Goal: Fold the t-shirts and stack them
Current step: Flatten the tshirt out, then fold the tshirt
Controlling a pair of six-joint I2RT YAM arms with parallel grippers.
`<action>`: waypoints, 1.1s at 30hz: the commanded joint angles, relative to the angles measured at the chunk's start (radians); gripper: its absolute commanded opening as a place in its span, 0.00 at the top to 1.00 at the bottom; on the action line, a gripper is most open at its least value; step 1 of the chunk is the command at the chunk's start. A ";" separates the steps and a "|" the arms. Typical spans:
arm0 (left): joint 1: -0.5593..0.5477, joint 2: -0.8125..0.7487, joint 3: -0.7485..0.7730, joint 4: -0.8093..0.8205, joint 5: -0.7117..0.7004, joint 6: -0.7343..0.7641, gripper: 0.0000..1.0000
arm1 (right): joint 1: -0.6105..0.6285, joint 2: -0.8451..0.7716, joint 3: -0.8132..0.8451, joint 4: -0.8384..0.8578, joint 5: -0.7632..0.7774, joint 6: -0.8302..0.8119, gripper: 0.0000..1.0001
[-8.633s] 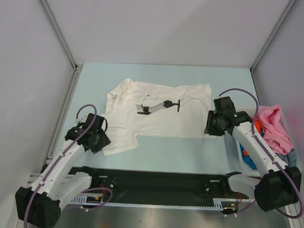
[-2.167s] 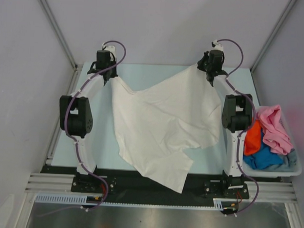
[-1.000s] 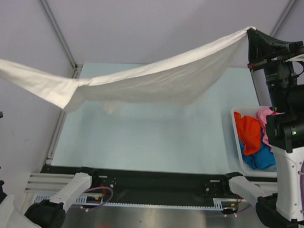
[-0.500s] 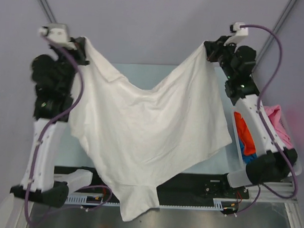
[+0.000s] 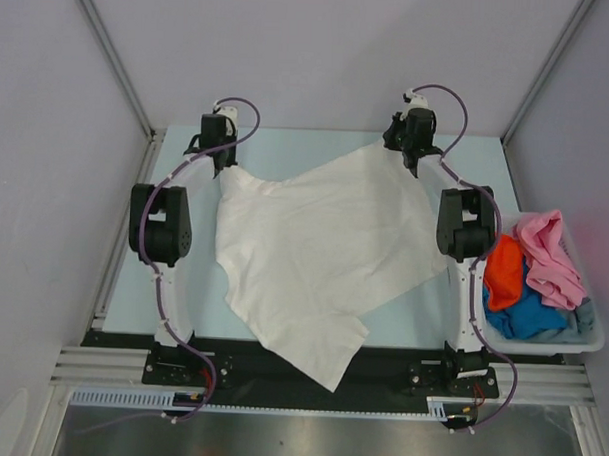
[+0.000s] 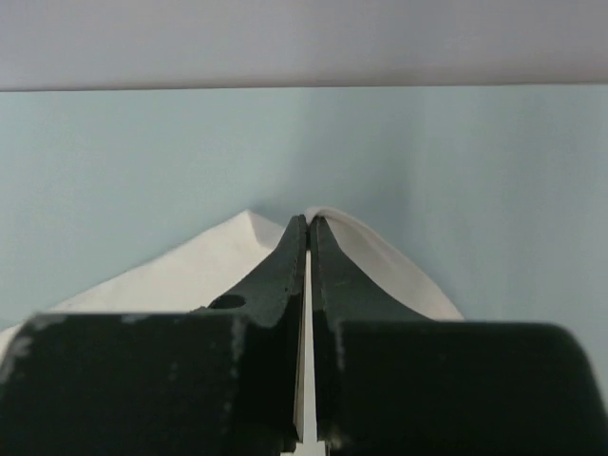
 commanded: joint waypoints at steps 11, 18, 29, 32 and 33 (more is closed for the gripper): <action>0.023 0.131 0.271 -0.074 -0.028 -0.078 1.00 | -0.031 0.213 0.374 -0.080 0.036 0.007 1.00; -0.014 0.040 0.297 -0.269 -0.042 -0.158 1.00 | -0.032 0.181 0.392 -0.236 0.028 0.043 1.00; -0.155 -0.294 0.003 -0.438 -0.045 -0.385 1.00 | -0.068 0.050 0.366 -0.547 0.040 0.099 1.00; -0.199 -0.351 -0.065 -0.458 -0.046 -0.414 1.00 | -0.098 0.004 0.354 -0.608 0.021 0.117 1.00; -0.208 -0.385 -0.108 -0.464 -0.027 -0.423 1.00 | -0.106 -0.005 0.358 -0.628 0.007 0.123 1.00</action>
